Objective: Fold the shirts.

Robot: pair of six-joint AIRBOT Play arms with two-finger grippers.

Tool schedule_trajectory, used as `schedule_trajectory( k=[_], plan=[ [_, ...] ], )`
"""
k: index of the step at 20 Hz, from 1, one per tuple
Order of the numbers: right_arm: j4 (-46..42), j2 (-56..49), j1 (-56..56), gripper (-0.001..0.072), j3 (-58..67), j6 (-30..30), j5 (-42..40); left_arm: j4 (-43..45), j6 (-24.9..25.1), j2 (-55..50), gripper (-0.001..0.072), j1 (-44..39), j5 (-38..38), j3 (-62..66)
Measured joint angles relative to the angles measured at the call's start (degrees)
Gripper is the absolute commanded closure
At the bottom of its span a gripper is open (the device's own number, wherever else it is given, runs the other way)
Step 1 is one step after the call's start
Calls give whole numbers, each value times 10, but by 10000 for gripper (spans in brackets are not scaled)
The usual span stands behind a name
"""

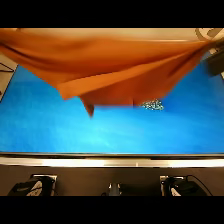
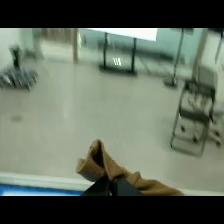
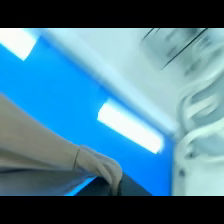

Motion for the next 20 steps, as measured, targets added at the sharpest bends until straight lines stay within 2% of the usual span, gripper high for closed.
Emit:
schedule_trajectory(
  k=[4,7,10,15,17,20],
  plan=[
    [-5,71,0,696,47,37,-24,-5,-58,49,682,23,-12,73],
    [-3,87,0,696,57,43,-19,-16,-73,59,682,28,-31,85],
    [-2,77,0,696,62,30,39,-23,-73,58,681,29,-79,61],
    [17,-20,0,696,49,14,209,-29,-67,48,681,30,-155,-101],
    [22,-75,0,696,29,4,207,-47,-66,42,681,30,-166,-195],
    [31,-178,0,695,9,24,128,-77,-66,28,681,30,-172,-340]
  ],
)
